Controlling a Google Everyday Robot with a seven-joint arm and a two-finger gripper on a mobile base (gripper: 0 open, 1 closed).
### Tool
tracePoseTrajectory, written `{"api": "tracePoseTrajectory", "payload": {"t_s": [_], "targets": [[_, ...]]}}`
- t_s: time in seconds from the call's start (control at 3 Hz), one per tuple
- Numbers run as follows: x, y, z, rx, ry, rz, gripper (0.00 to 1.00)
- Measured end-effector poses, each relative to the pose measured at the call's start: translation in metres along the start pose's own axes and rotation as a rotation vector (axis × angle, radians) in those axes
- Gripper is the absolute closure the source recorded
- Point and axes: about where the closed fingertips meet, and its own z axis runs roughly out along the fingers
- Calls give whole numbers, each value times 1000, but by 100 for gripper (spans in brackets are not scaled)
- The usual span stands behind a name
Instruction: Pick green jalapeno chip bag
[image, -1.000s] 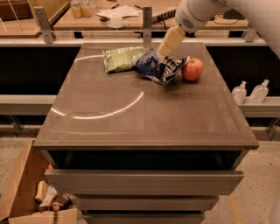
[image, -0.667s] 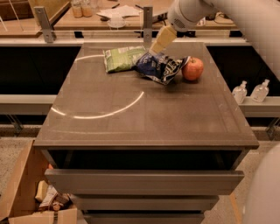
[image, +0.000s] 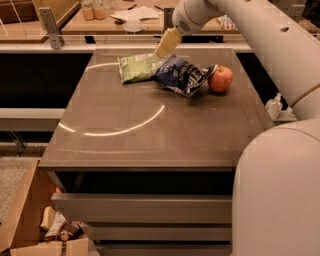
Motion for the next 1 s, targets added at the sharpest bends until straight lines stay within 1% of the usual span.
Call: {"api": "tracePoseTrajectory", "payload": {"t_s": [0.33, 0.67, 1.0], "targets": [[-8, 13, 32, -56, -13, 13, 0], [-8, 30, 65, -107, -6, 24, 0], [4, 47, 96, -155, 24, 63, 0]]}}
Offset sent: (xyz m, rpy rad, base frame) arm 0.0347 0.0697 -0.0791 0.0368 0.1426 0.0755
